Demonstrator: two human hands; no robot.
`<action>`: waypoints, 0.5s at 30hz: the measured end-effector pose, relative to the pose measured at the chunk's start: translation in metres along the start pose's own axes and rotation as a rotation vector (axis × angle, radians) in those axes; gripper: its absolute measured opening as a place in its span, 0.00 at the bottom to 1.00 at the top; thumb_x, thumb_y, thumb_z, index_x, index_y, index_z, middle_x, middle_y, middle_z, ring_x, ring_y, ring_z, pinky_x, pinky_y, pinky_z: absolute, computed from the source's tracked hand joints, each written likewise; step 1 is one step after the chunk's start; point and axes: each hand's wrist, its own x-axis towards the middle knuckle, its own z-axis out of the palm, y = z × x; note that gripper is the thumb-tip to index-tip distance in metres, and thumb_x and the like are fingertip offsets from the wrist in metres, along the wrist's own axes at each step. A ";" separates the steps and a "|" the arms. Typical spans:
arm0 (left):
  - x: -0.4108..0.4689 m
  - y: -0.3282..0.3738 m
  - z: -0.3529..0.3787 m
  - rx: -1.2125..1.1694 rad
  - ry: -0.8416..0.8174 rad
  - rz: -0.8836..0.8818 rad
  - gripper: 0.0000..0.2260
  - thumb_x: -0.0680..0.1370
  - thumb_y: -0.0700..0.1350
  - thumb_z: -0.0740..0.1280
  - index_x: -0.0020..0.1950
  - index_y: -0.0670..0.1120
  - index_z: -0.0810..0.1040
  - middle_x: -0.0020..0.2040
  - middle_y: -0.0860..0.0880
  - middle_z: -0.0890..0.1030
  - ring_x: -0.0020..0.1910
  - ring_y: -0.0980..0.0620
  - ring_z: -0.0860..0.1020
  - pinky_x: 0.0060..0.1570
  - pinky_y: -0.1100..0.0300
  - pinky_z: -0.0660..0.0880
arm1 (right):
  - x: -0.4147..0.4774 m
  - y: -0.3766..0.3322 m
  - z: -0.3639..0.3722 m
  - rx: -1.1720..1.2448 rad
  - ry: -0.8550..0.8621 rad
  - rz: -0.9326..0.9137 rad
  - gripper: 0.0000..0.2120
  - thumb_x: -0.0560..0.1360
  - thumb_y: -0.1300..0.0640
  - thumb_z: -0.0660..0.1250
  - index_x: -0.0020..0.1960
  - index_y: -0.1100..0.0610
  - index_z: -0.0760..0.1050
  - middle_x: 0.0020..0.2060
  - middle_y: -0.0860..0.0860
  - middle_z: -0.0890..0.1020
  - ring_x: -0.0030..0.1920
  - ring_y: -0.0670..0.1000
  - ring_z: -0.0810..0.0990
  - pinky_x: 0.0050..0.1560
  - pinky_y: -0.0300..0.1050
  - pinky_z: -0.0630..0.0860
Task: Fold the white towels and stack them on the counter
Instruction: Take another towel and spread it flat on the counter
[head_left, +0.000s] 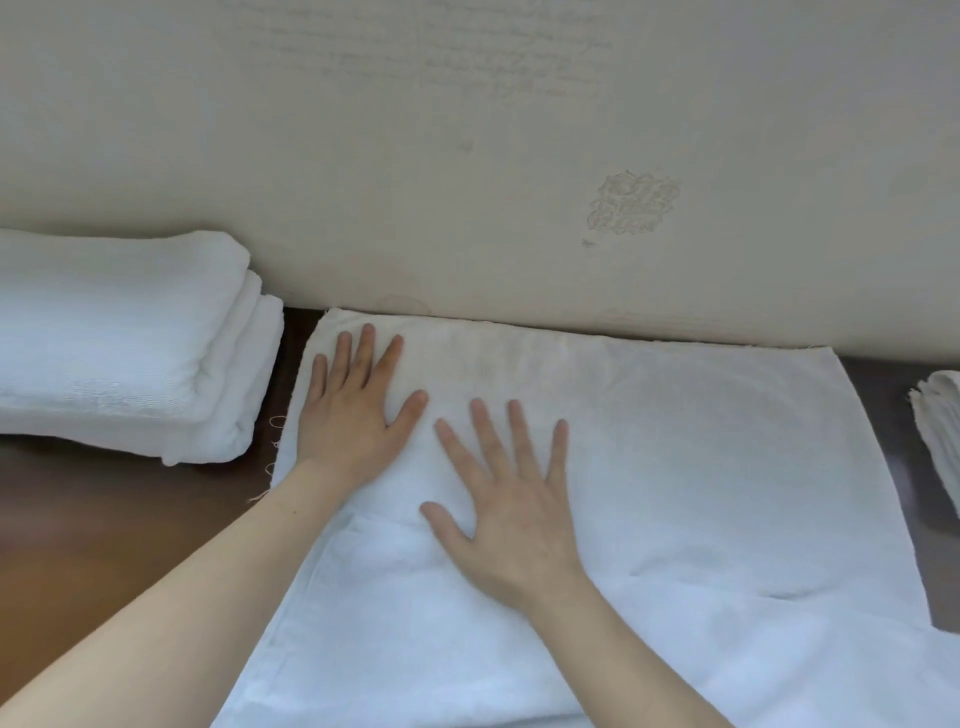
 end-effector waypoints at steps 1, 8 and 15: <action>0.001 -0.002 0.000 -0.011 -0.013 0.005 0.35 0.77 0.70 0.40 0.82 0.57 0.44 0.82 0.51 0.42 0.80 0.49 0.38 0.77 0.49 0.36 | -0.006 -0.011 0.006 -0.004 -0.032 -0.073 0.32 0.79 0.31 0.44 0.80 0.41 0.47 0.81 0.49 0.49 0.80 0.58 0.41 0.73 0.72 0.43; 0.005 -0.009 -0.002 0.014 -0.031 0.028 0.34 0.77 0.70 0.40 0.81 0.58 0.43 0.82 0.51 0.41 0.80 0.49 0.39 0.77 0.49 0.37 | -0.037 -0.028 0.018 -0.020 -0.129 -0.190 0.33 0.79 0.31 0.46 0.80 0.41 0.45 0.81 0.49 0.47 0.79 0.57 0.39 0.73 0.72 0.44; 0.006 -0.012 -0.010 -0.005 -0.124 0.020 0.31 0.81 0.64 0.39 0.82 0.54 0.46 0.82 0.48 0.43 0.80 0.47 0.41 0.77 0.49 0.37 | -0.044 -0.054 0.016 0.001 -0.240 -0.313 0.32 0.81 0.33 0.43 0.81 0.44 0.42 0.80 0.48 0.42 0.78 0.55 0.34 0.75 0.64 0.34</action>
